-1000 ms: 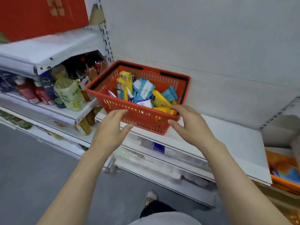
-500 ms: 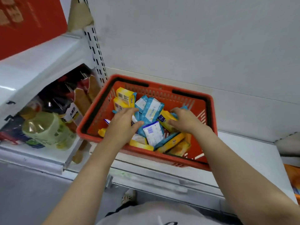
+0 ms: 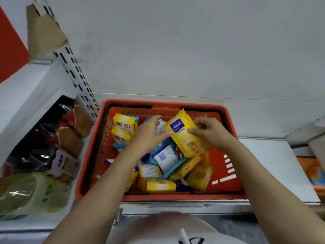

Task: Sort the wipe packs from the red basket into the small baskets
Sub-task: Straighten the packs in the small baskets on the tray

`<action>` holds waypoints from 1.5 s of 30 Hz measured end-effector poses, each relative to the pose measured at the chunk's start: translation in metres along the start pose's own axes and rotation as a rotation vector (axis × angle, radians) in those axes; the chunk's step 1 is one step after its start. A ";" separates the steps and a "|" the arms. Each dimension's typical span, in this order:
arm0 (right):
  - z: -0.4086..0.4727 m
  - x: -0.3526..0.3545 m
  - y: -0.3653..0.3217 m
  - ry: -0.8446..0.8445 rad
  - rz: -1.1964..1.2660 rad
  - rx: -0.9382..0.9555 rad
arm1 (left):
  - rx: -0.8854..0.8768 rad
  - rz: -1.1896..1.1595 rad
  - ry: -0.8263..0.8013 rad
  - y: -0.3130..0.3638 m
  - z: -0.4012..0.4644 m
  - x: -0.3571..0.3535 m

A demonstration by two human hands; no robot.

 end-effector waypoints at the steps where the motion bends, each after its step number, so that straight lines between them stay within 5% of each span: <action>1: -0.008 0.002 -0.005 -0.057 0.091 0.000 | 0.006 -0.065 -0.014 0.004 0.004 -0.003; 6: -0.026 0.004 -0.001 -0.202 0.230 -0.073 | -0.040 -0.370 -0.022 0.025 0.014 -0.024; 9: -0.026 0.023 0.014 0.060 -0.125 -0.056 | 0.072 -0.442 -0.141 0.015 0.012 -0.056; 12: -0.033 0.054 0.022 0.399 -0.300 -0.076 | 0.175 -0.113 -0.372 -0.005 0.005 -0.086; 17: -0.035 0.053 0.029 0.358 -0.310 -0.049 | 0.132 0.388 -0.623 -0.017 -0.002 -0.111; 21: -0.036 0.047 0.027 0.364 -0.298 -0.043 | -0.070 0.377 -0.405 -0.003 0.008 -0.109; 24: -0.035 0.044 0.025 0.342 -0.290 -0.042 | -0.201 0.355 -0.424 0.001 0.009 -0.110; 33: -0.032 0.034 0.021 0.331 -0.293 -0.029 | -0.052 0.729 -0.541 -0.009 0.002 -0.115; 39: -0.035 0.038 0.020 0.353 -0.215 -0.058 | 0.148 0.368 -0.474 -0.021 0.008 -0.086; 45: -0.042 0.030 0.028 0.283 0.352 -0.192 | 0.360 -0.547 -0.193 -0.029 -0.002 -0.032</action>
Point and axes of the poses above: each hand's wrist, its own z-axis towards the middle knuckle, its own x-axis out of the back of the hand, y = z × x, the point moved 6 cm from there along z, towards the middle knuckle, and after that the axes turned 6 degrees about -x, right-handed, at the moved point
